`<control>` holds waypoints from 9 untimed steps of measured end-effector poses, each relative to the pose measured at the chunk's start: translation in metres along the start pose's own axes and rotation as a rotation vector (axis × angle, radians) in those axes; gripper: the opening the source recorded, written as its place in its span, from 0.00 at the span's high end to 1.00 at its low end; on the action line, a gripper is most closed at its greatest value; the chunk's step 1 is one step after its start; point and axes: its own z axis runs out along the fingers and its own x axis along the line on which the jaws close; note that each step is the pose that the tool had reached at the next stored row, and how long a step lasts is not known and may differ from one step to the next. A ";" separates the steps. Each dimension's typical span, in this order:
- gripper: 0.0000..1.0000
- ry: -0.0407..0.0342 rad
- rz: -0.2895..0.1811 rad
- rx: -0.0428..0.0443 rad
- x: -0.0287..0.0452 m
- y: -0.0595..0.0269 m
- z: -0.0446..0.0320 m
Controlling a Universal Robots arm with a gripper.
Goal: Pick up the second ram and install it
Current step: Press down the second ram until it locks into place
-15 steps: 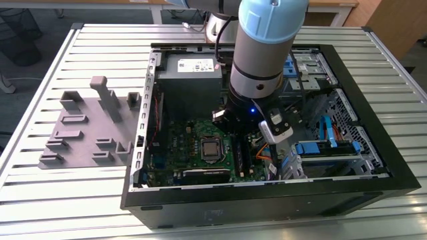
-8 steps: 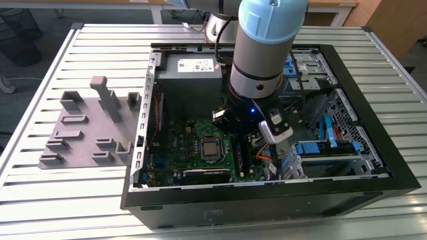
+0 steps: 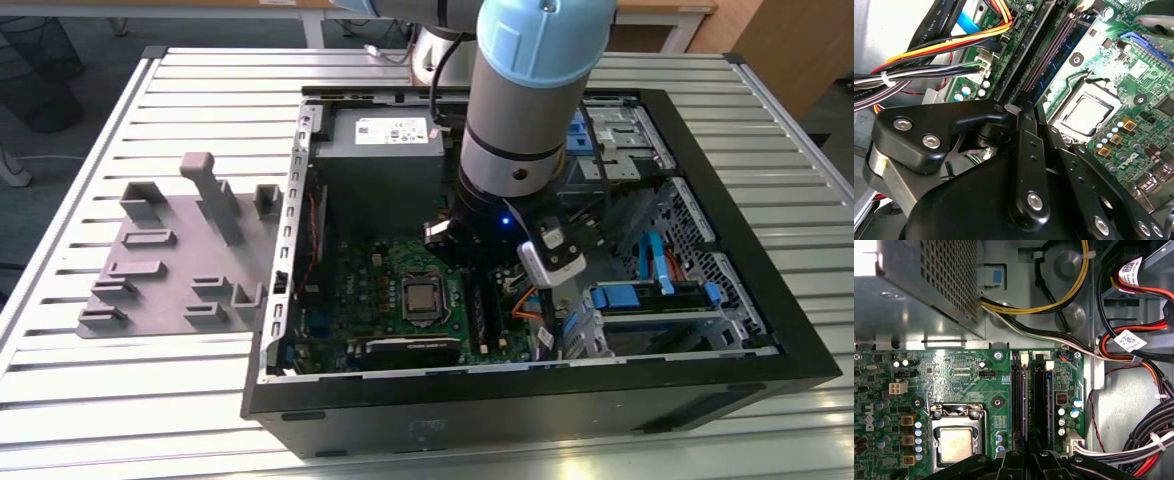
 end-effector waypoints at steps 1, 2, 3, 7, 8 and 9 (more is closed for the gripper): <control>0.86 0.0001 -0.002 0.0000 -0.0002 0.0000 0.0000; 0.86 0.0003 -0.004 0.0000 -0.0004 0.0000 0.0000; 0.86 0.0005 -0.006 0.0001 -0.0005 0.0001 0.0001; 0.86 0.0009 -0.012 0.0008 -0.0008 0.0003 0.0000; 0.86 0.0009 -0.013 0.0009 -0.0009 0.0004 0.0001; 0.86 0.0009 -0.014 0.0011 -0.0009 0.0005 0.0000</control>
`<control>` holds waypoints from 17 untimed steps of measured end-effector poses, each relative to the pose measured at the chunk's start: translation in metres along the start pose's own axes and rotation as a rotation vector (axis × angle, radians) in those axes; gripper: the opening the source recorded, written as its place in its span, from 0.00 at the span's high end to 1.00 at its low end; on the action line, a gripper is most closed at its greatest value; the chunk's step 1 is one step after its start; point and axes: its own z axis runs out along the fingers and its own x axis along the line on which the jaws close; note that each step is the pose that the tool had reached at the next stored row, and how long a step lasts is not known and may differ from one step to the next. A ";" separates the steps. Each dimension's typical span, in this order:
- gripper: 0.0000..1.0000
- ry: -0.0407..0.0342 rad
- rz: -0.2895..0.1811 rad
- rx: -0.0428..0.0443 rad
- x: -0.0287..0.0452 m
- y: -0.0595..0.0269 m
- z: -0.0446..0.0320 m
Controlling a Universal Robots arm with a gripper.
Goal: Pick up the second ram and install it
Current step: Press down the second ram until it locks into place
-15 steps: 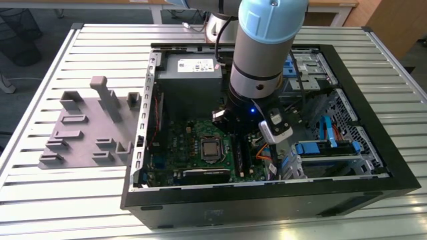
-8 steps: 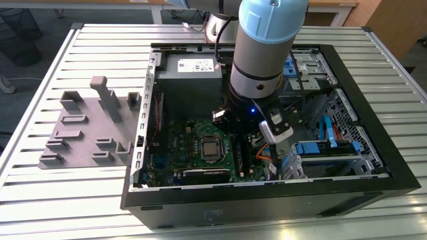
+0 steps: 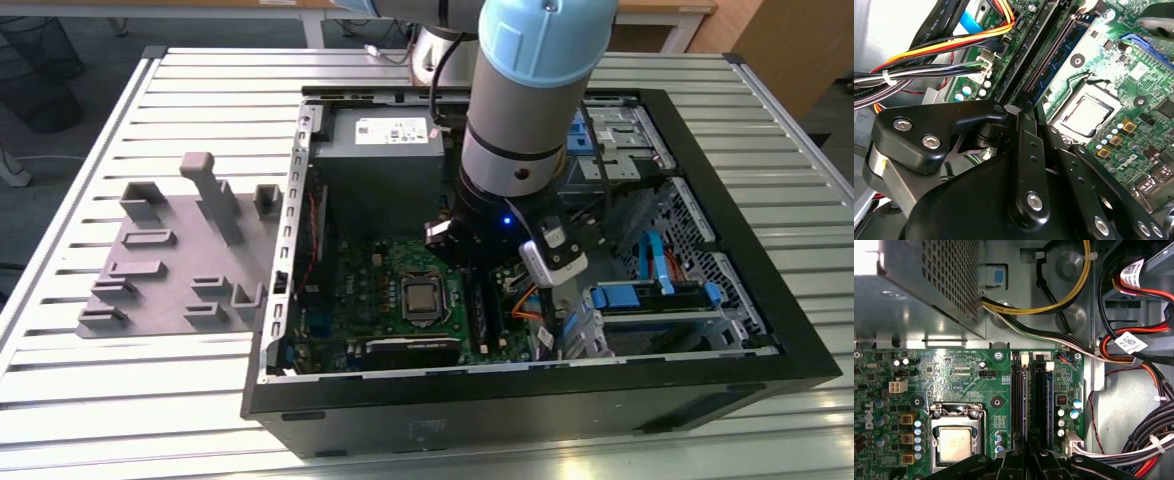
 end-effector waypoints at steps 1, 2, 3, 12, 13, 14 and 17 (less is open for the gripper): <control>0.86 0.0000 -0.001 0.0000 0.0000 0.0000 0.0000; 0.86 0.0000 -0.001 0.0002 0.0000 0.0000 0.0000; 0.86 0.0000 -0.001 0.0003 0.0000 0.0000 0.0000; 0.86 0.0026 -0.002 0.0002 0.0000 0.0000 0.0022; 0.86 0.0034 -0.002 0.0003 0.0000 0.0000 0.0024; 0.86 0.0042 -0.002 0.0002 0.0000 0.0000 0.0027; 0.86 0.0077 -0.002 0.0003 0.0000 0.0000 0.0038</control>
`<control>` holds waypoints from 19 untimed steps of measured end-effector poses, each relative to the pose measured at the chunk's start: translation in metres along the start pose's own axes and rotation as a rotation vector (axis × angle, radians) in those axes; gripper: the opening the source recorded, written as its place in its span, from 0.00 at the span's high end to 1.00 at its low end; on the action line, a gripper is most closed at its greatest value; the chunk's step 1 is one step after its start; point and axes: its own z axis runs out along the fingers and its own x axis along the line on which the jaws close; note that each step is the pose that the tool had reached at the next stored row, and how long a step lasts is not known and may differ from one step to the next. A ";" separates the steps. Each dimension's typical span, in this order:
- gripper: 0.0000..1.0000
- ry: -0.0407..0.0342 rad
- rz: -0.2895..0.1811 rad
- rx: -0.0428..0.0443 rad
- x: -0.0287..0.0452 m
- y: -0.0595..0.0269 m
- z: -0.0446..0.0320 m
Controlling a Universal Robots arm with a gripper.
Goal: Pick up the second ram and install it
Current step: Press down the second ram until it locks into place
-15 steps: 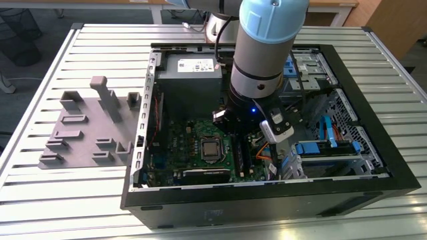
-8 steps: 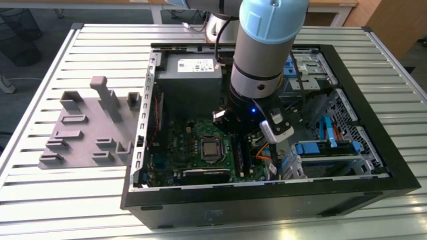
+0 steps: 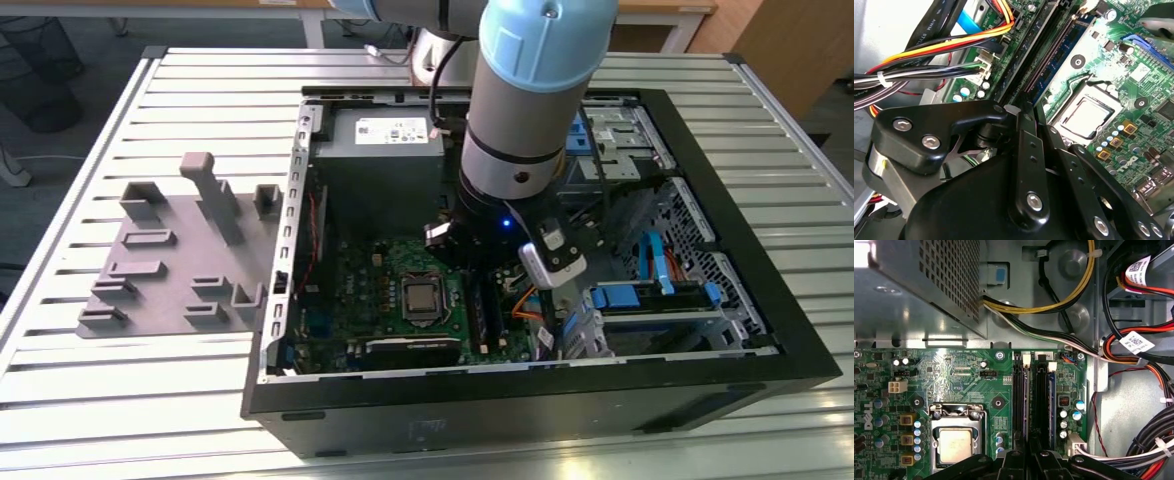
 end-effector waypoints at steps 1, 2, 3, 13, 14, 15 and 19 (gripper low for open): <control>0.86 0.0009 0.000 0.0001 0.0000 0.0000 0.0003; 0.86 0.0014 0.000 0.0002 0.0000 0.0000 0.0003; 0.86 0.0015 0.000 0.0002 0.0000 0.0000 0.0004; 0.86 0.0015 0.000 0.0001 0.0000 0.0000 0.0005; 0.86 0.0015 0.000 0.0000 0.0000 0.0000 0.0006; 0.86 0.0016 0.000 0.0001 0.0000 0.0000 0.0006; 0.86 0.0014 0.000 -0.0003 0.0000 0.0000 0.0013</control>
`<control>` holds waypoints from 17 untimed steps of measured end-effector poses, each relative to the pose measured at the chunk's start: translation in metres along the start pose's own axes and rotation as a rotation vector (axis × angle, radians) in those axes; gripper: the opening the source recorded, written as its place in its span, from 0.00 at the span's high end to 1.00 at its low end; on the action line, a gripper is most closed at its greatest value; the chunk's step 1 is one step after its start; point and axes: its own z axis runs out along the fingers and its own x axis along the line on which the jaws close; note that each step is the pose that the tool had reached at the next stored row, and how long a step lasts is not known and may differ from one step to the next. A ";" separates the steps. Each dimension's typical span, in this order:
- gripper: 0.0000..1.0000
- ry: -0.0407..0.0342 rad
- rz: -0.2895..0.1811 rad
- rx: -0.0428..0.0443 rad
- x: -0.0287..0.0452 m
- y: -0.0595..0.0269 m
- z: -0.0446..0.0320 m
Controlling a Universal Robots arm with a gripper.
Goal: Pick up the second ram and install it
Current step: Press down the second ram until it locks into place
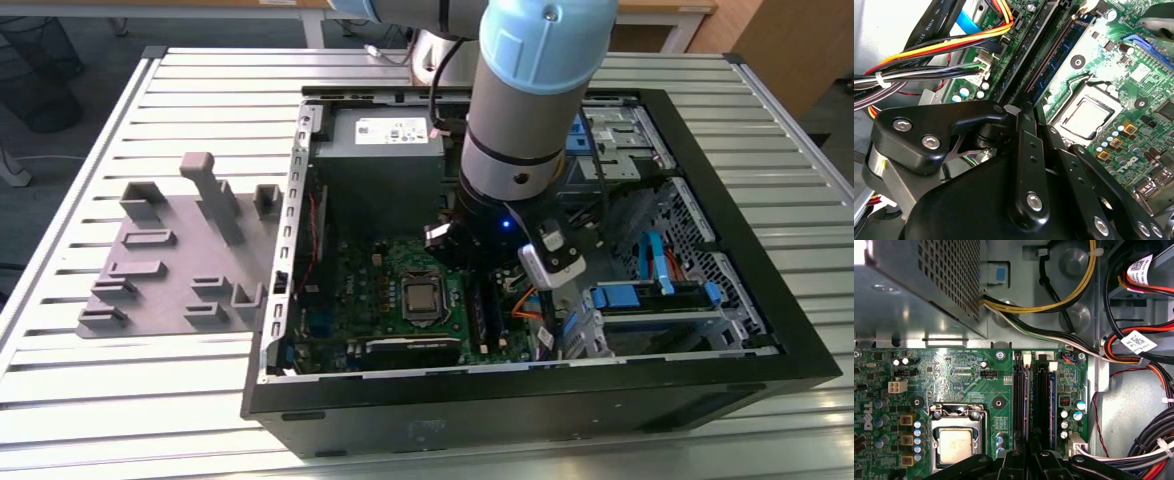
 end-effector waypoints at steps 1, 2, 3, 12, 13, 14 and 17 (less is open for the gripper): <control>0.86 -0.0001 0.000 -0.0002 0.0000 0.0001 0.0008; 0.86 0.0001 0.000 0.0001 0.0000 0.0000 0.0014; 0.86 0.0001 0.000 0.0003 0.0000 0.0000 0.0022; 0.86 0.0002 0.000 0.0005 0.0000 0.0000 0.0041; 0.86 0.0001 0.000 0.0005 -0.0001 -0.0001 0.0041; 0.86 0.0002 0.000 0.0005 0.0000 -0.0001 0.0041; 0.86 0.0001 0.000 0.0004 -0.0001 0.0000 0.0042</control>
